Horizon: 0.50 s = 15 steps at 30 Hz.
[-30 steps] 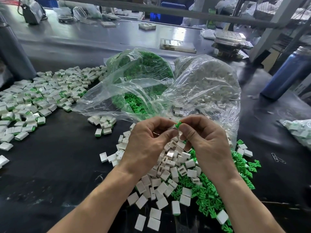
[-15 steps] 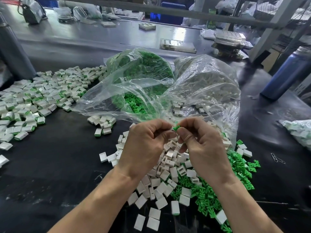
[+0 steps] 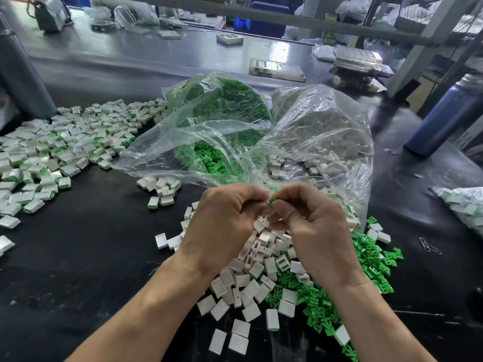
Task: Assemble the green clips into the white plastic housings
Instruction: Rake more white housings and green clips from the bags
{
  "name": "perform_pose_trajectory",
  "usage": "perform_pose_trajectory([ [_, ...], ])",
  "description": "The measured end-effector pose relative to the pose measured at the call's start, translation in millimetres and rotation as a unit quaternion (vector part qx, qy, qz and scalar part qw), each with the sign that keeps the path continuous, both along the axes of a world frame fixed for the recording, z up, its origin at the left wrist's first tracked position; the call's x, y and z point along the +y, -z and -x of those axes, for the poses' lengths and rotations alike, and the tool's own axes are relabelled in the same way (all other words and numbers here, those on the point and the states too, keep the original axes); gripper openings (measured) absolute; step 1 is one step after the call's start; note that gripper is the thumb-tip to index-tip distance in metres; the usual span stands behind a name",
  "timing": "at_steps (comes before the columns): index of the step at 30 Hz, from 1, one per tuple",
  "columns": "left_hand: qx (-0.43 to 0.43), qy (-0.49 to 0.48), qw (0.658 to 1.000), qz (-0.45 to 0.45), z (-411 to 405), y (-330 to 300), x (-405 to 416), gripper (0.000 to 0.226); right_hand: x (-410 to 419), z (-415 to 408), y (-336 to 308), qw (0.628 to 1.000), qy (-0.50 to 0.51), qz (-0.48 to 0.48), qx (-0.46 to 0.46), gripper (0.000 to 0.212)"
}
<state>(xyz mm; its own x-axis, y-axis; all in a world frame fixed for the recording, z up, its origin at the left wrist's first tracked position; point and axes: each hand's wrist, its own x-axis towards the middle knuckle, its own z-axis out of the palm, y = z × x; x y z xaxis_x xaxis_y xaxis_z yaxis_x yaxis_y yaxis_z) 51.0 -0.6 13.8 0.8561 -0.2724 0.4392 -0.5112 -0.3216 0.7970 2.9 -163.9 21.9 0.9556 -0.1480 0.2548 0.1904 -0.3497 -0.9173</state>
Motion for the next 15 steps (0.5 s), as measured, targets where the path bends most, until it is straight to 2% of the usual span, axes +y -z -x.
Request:
perform_pose_trajectory([
  [3, 0.056, 0.017, 0.997, 0.058, 0.5, 1.2, -3.1, 0.031, 0.5, 0.4, -0.5, 0.998, -0.001, -0.07, 0.005, 0.012],
  [7, 0.096, 0.034, 0.988, 0.118, 1.7, 0.5, -6.3, 0.022, 1.1, 0.5, 1.3, 0.994, -0.01, -0.108, 0.014, 0.011],
  [13, 0.117, 0.035, 0.986, 0.113, -1.8, 1.7, -5.4, 0.02, 2.4, -1.5, 1.1, 0.984, -0.015, -0.178, 0.02, 0.01],
  [15, 0.092, 0.024, 0.99, 0.104, -3.2, 1.4, -5.5, 0.019, 1.8, -2.3, -1.3, 0.978, -0.013, -0.206, 0.02, 0.02],
])
